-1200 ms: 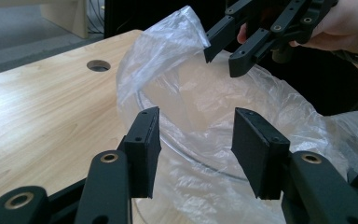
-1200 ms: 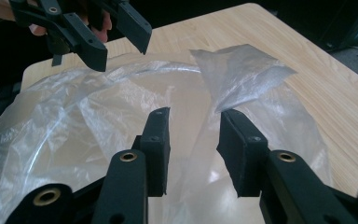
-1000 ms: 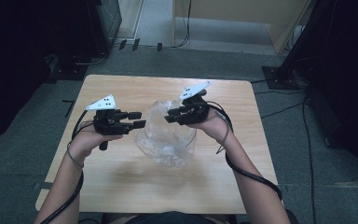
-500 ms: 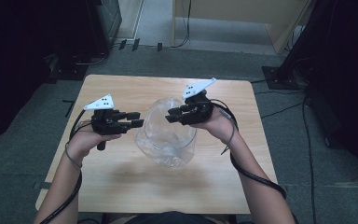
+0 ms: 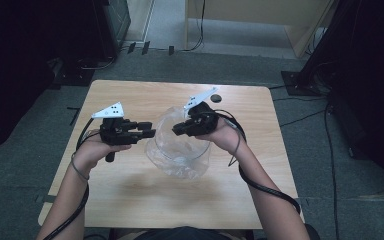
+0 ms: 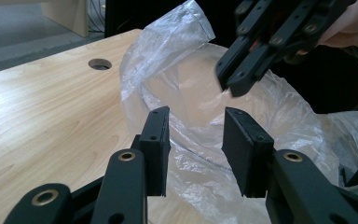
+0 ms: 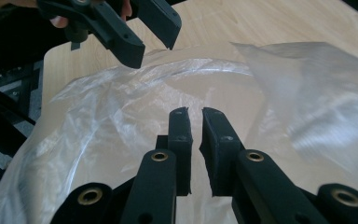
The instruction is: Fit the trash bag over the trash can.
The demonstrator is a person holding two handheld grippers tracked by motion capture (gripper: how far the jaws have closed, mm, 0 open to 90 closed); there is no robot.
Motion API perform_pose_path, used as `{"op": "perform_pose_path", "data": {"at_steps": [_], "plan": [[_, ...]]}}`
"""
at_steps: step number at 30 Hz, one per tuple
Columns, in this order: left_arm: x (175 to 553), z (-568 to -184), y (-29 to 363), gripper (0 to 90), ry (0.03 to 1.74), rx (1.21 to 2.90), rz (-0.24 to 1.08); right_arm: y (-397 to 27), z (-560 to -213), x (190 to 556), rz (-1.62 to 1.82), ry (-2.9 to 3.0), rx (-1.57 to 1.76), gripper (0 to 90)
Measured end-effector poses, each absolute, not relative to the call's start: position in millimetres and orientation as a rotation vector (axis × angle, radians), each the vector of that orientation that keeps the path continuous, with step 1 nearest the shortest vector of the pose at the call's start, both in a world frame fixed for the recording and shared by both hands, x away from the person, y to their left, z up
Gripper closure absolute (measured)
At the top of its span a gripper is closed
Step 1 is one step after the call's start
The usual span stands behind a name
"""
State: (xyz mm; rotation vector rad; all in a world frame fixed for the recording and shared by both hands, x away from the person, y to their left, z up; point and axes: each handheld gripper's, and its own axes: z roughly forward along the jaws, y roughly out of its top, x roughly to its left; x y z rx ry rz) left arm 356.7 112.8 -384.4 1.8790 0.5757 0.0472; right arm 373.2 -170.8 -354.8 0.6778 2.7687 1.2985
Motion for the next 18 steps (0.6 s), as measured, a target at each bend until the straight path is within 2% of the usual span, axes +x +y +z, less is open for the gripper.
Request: {"op": "perform_pose_path", "data": {"at_steps": [6,10,13,17,18], "plan": [[358,-386,114,60.9,0.583,1.884,0.047,-148,-360,382,1.229,2.815,0.664,83.0],[358,-388,113,60.9,0.586,1.893,0.046,-134,-364,388,1.161,2.869,0.660,89.6],[358,-392,109,60.9,0.588,1.929,0.056,-125,-373,392,1.089,2.906,0.658,89.6],[358,-394,107,60.5,0.587,1.934,0.050,-114,-385,395,1.017,2.933,0.678,81.7],[358,-394,106,60.6,0.582,1.939,0.050,-111,-388,396,1.010,2.943,0.680,76.3]]}}
